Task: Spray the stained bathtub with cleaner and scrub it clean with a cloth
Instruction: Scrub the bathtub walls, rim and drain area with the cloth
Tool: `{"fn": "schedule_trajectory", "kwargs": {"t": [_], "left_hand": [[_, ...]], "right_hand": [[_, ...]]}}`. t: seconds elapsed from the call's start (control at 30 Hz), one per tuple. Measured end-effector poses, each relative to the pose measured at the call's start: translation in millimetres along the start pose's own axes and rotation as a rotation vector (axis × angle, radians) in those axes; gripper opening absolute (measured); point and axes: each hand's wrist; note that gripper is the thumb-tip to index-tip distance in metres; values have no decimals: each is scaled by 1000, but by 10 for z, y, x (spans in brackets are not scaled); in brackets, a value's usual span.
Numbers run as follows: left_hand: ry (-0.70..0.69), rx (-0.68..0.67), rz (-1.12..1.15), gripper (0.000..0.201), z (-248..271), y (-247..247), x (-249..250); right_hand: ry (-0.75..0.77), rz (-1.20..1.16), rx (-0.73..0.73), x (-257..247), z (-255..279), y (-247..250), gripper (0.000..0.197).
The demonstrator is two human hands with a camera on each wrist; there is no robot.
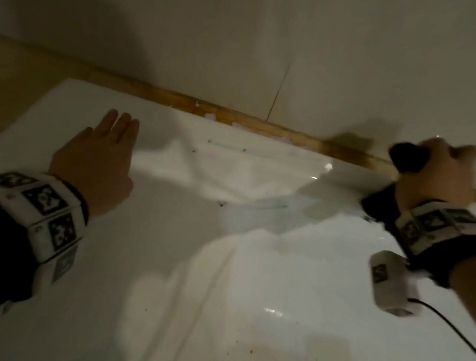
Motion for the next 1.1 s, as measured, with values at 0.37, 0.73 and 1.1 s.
{"fn": "schedule_trajectory", "kwargs": {"t": [0.37, 0.73, 1.1], "left_hand": [[14, -123, 58, 89, -314, -108, 96], [26, -78, 219, 85, -184, -64, 1], [-54, -21, 156, 90, -302, -226, -73]], "right_hand": [[139, 130, -294, -661, 95, -603, 30], [783, -140, -417, -1911, 1176, -810, 52], [671, -285, -222, -1611, 1094, -919, 57]]}}
Point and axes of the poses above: each hand's wrist, its own z-axis away from the middle knuckle, its own y-axis out of the back of the hand, x = y × z, and after that the axes turned 1 degree about -x, right-handed
